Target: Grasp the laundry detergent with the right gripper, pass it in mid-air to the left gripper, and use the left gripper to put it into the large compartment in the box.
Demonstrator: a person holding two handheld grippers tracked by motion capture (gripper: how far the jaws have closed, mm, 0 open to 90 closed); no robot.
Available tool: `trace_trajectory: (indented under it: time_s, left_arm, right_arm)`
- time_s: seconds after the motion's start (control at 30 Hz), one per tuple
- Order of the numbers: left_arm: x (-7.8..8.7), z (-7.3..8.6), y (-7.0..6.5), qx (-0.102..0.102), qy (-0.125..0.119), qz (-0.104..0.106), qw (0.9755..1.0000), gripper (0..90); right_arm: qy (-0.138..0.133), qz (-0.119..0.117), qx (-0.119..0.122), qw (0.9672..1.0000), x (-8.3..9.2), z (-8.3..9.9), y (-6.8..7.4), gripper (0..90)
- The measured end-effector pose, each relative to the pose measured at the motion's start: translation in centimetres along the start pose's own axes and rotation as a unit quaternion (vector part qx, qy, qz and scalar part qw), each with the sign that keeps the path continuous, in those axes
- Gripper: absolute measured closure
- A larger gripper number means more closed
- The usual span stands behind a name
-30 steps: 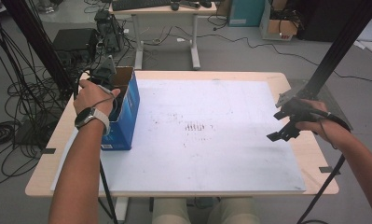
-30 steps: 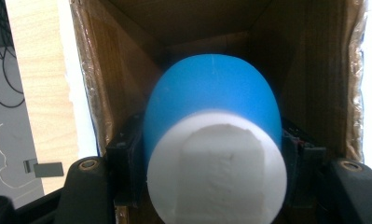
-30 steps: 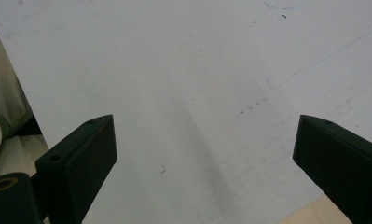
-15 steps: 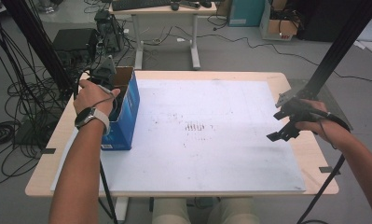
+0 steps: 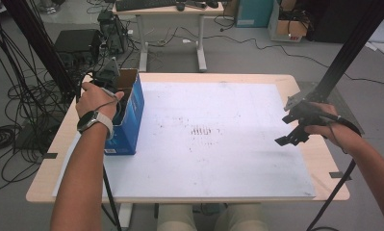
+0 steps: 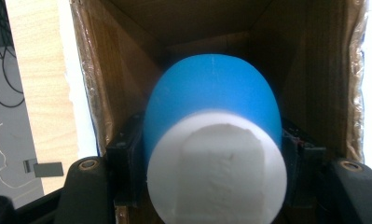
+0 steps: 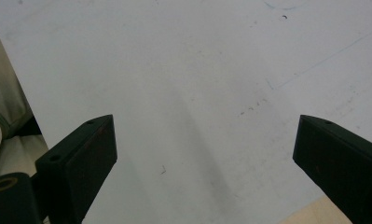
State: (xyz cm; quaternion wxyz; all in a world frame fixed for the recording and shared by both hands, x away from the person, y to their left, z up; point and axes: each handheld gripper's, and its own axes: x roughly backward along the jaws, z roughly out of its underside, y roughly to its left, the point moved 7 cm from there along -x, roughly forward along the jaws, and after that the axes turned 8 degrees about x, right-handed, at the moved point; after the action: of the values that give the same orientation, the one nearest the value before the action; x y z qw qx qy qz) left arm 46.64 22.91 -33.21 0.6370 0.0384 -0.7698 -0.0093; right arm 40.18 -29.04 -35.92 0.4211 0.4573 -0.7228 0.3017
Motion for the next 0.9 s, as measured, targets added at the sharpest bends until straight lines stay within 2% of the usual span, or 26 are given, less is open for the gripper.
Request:
trace_trajectory:
  time_s: [0.27, 0.4, 0.43, 0.47, 0.9]
  left_arm:
    - [0.02, -0.01, -0.01, 0.003, 0.002, 0.0, 1.0, 37.4]
    - [-0.01, -0.01, -0.01, 0.0, 0.0, -0.001, 1.0, 37.4]
    - [-0.01, -0.02, -0.01, 0.0, 0.0, 0.0, 1.0, 37.4]
    - [-0.01, -0.01, 0.0, 0.001, 0.0, 0.0, 1.0, 37.4]
    - [-0.02, -0.02, -0.03, 0.0, 0.0, 0.0, 1.0, 37.4]
  right_arm:
    - [-0.001, -0.001, 0.001, 1.0, -0.07, 0.06, -0.03, 6.0]
    - [-0.005, -0.001, 0.009, 0.9999, -0.13, 0.0, -0.14, 6.0]
    - [0.001, 0.0, -0.001, 1.0, -0.04, 0.08, -0.02, 6.1]
    - [-0.005, -0.001, 0.009, 0.9999, -0.13, 0.0, -0.14, 6.0]
    - [0.0, -0.001, 0.001, 1.0, -0.08, 0.05, -0.04, 6.1]
